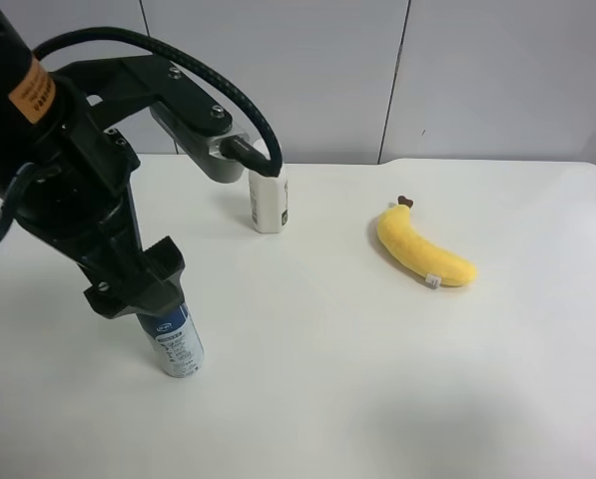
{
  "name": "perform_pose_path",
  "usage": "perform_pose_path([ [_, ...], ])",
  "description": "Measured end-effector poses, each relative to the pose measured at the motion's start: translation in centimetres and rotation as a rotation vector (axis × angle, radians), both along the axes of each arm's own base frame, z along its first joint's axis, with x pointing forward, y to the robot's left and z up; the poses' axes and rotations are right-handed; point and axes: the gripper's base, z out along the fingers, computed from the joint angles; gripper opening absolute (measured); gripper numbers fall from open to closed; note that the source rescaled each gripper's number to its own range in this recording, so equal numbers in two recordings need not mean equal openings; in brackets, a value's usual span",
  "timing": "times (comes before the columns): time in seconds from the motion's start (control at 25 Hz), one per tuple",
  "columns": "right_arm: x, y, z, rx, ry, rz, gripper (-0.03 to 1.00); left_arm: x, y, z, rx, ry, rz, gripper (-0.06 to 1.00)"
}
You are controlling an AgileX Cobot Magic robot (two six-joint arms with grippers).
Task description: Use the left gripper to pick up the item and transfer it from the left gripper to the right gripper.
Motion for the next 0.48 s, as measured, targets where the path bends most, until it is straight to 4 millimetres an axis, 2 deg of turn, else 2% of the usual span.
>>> perform_pose_path([
  [0.48, 0.0, 0.0, 0.0, 0.000, 0.000, 0.000, 1.00, 1.9, -1.7, -2.5, 0.047, -0.019, -0.021, 1.00],
])
